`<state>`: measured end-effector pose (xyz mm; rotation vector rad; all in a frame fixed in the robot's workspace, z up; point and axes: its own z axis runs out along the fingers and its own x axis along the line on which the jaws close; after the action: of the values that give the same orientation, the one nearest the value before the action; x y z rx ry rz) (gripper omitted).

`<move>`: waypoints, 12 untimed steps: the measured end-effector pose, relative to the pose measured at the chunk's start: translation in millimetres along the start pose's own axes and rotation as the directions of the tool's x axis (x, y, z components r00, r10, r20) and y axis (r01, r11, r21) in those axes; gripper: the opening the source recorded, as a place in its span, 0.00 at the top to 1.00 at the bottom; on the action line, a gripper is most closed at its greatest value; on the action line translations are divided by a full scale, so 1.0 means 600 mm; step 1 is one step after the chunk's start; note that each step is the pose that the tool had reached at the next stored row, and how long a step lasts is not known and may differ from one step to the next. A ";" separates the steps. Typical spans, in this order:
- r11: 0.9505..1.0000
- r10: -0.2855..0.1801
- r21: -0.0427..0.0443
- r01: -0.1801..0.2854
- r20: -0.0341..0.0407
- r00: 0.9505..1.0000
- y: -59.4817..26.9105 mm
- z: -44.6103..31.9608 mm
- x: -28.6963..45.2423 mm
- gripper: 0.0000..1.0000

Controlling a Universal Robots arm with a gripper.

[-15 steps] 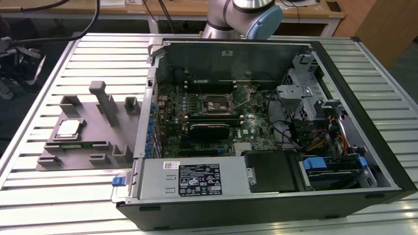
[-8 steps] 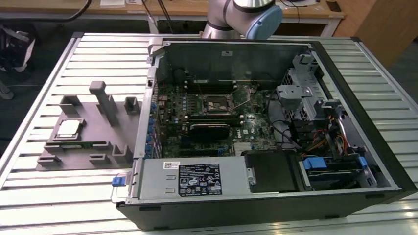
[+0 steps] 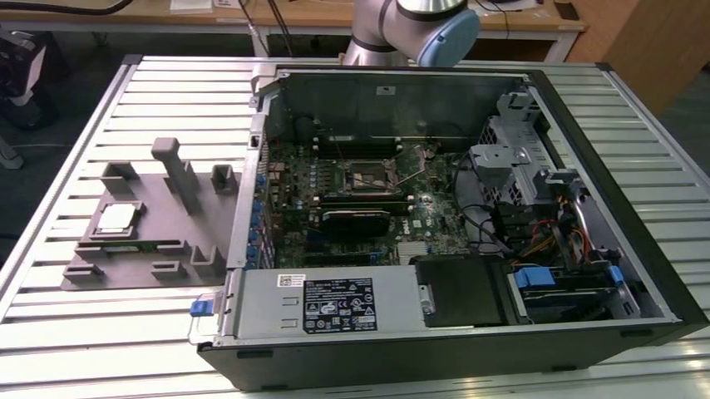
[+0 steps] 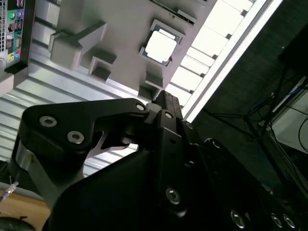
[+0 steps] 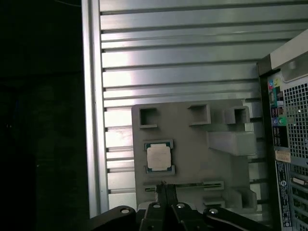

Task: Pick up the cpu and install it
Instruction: 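Pick up the cpu and move it towards the insertion slot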

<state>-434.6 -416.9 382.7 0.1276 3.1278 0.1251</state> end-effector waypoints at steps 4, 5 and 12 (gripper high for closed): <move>1.000 0.000 0.000 0.000 0.000 1.000 0.000 0.001 0.000 0.89; 1.000 0.000 0.000 0.000 0.000 1.000 0.000 0.001 0.000 0.89; 1.000 0.000 0.000 0.000 0.000 1.000 -0.004 0.004 0.000 0.89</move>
<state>-434.6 -419.1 379.9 0.1277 3.1276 0.1253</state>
